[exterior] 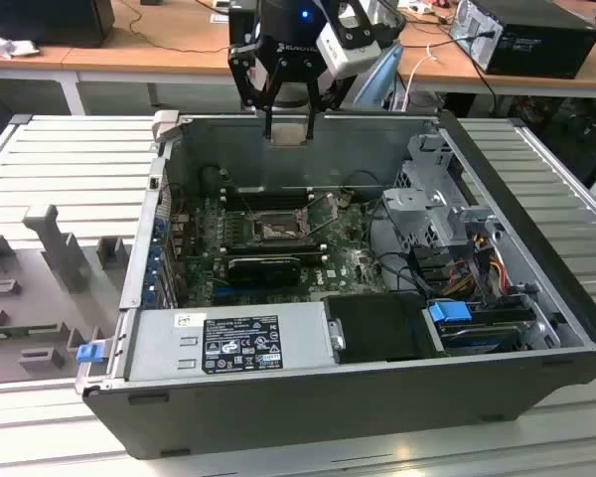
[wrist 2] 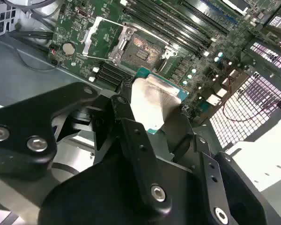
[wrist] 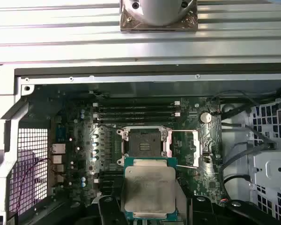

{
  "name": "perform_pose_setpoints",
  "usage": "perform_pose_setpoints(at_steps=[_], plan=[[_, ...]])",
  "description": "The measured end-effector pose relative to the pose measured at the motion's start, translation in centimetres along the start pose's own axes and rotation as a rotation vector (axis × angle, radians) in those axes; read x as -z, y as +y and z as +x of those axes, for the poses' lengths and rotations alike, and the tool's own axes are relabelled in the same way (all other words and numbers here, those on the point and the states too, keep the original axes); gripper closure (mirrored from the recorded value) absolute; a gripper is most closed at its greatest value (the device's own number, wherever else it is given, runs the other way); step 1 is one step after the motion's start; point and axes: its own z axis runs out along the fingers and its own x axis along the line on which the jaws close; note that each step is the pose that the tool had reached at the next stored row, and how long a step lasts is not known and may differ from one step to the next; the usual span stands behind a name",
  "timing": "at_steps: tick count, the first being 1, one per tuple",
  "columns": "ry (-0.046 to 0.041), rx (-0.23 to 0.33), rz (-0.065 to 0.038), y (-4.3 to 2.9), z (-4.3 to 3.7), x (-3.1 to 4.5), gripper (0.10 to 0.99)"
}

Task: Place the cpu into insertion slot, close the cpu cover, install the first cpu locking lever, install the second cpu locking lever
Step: 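Place the cpu into insertion slot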

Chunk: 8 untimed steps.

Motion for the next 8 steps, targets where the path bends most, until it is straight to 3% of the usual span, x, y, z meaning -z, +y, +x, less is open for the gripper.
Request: perform_pose_setpoints(at_steps=[4, 8], plan=[[-0.0138, -0.154, -0.003, -0.01, 0.00, -0.10, 0.565], [-0.0236, -0.263, -0.005, -0.02, 0.00, -0.19, 0.565]])
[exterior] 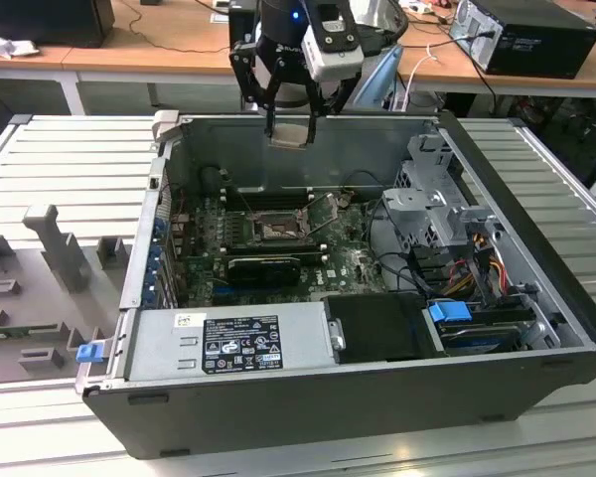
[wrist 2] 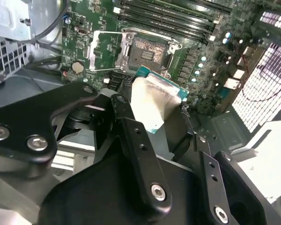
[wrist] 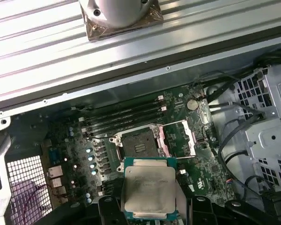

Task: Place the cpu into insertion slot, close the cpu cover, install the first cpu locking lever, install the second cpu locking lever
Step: 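Place the cpu into insertion slot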

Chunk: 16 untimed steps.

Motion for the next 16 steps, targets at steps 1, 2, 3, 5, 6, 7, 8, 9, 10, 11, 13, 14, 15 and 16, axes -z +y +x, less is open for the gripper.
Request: perform_pose_setpoints(at_steps=[1, 2, 3, 5, 6, 7, 8, 9, 10, 11, 13, 14, 15, 16], plan=[[-0.0016, -0.018, 0.000, 0.00, 0.00, -0.01, 0.565], [-0.0026, -0.028, -0.001, 0.00, 0.00, -0.02, 0.565], [-0.0066, -0.074, -0.001, 0.00, 0.00, -0.04, 0.565], [-0.0107, -0.120, -0.002, 0.00, 0.00, -0.06, 0.565], [-0.0119, -0.132, -0.003, -0.01, 0.00, -0.06, 0.565], [-0.0131, -0.146, -0.003, -0.01, 0.00, -0.06, 0.565], [-0.0142, -0.158, -0.003, -0.01, 0.00, -0.07, 0.565], [-0.0152, -0.169, -0.003, -0.01, 0.00, -0.07, 0.565], [-0.0158, -0.176, -0.003, -0.01, 0.00, -0.07, 0.565], [-0.0167, -0.186, -0.004, -0.01, 0.00, -0.08, 0.565], [-0.0194, -0.215, -0.004, 0.00, 0.00, -0.08, 0.565], [-0.0206, -0.229, -0.004, 0.00, 0.00, -0.08, 0.565], [-0.0216, -0.240, -0.005, 0.00, 0.00, -0.09, 0.565], [-0.0221, -0.247, -0.005, 0.00, 0.00, -0.09, 0.565]])
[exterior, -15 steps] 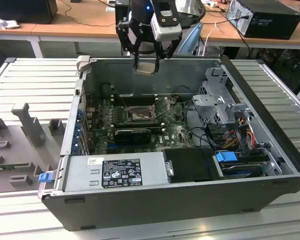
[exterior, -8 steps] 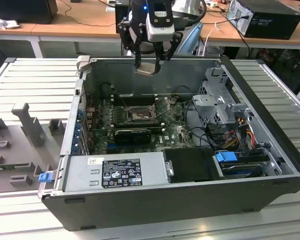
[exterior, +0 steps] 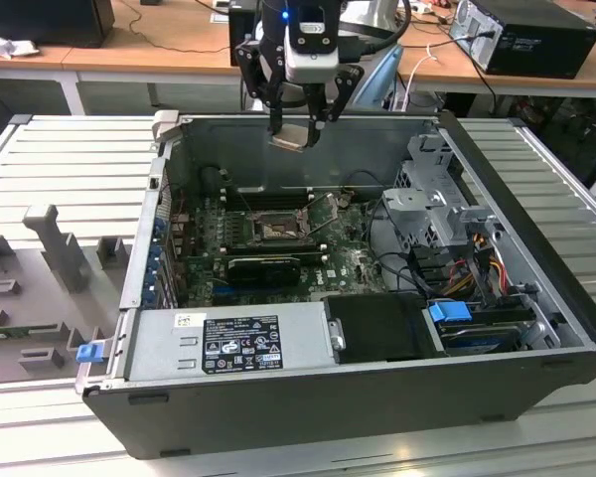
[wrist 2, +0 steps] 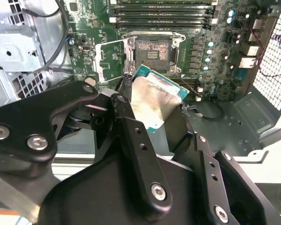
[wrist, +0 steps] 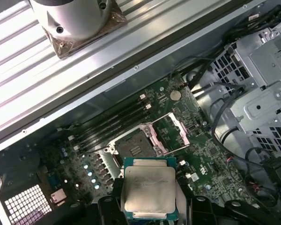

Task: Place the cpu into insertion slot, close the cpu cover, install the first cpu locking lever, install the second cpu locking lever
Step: 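Place the cpu into insertion slot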

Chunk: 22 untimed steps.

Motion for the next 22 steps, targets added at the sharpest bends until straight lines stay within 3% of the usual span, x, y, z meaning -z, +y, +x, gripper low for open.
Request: perform_pose_setpoints(at_steps=[8, 12, 22], plan=[[-0.0071, -0.079, -0.001, 0.00, 0.00, -0.01, 0.565], [-0.0145, -0.161, -0.003, 0.01, 0.00, -0.01, 0.565], [-0.0214, -0.239, -0.005, 0.01, 0.01, -0.01, 0.565]])
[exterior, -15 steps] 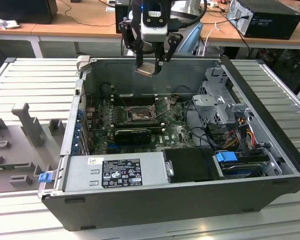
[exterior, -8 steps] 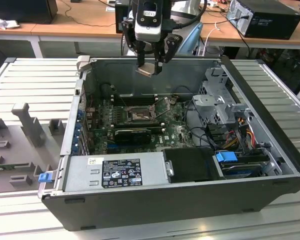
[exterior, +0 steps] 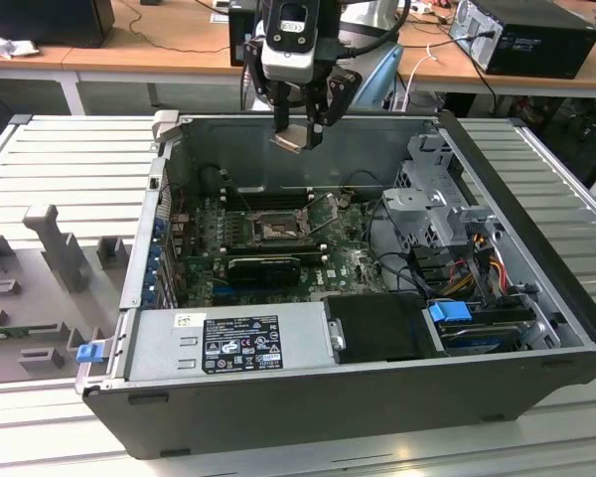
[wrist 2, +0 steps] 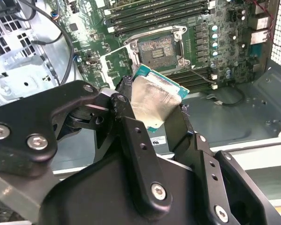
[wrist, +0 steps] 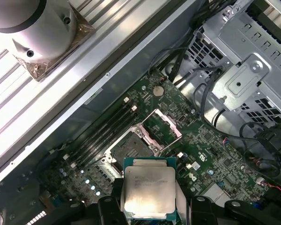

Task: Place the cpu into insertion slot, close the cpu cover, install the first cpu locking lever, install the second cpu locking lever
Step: 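Place the cpu into insertion slot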

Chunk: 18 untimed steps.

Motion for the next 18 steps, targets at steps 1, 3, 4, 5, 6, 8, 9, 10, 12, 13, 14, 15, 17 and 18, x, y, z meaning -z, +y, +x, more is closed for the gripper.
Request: perform_pose_setpoints(at_steps=[1, 3, 4, 5, 6, 8, 9, 10, 12, 13, 14, 15, 17, 18], plan=[[-0.0010, -0.011, 0.000, 0.00, 0.00, 0.00, 0.565], [-0.0029, -0.032, -0.001, 0.00, 0.00, 0.00, 0.565], [-0.0036, -0.040, -0.001, 0.00, 0.00, 0.00, 0.565], [-0.0043, -0.047, -0.001, 0.00, 0.00, 0.00, 0.565], [-0.0054, -0.060, -0.001, 0.00, 0.00, 0.00, 0.565], [-0.0078, -0.087, -0.002, 0.00, 0.00, 0.00, 0.565], [-0.0089, -0.099, -0.002, 0.00, 0.00, 0.00, 0.565], [-0.0099, -0.110, -0.002, 0.00, 0.00, 0.00, 0.565], [-0.0118, -0.132, -0.003, 0.00, 0.00, 0.00, 0.565], [-0.0123, -0.137, -0.003, 0.00, 0.00, 0.00, 0.565], [-0.0130, -0.145, -0.003, 0.00, 0.00, 0.00, 0.565], [-0.0136, -0.152, -0.003, 0.00, 0.00, 0.00, 0.565], [-0.0152, -0.169, -0.003, 0.00, 0.00, 0.00, 0.565], [-0.0158, -0.176, -0.003, 0.00, 0.00, 0.00, 0.565]])
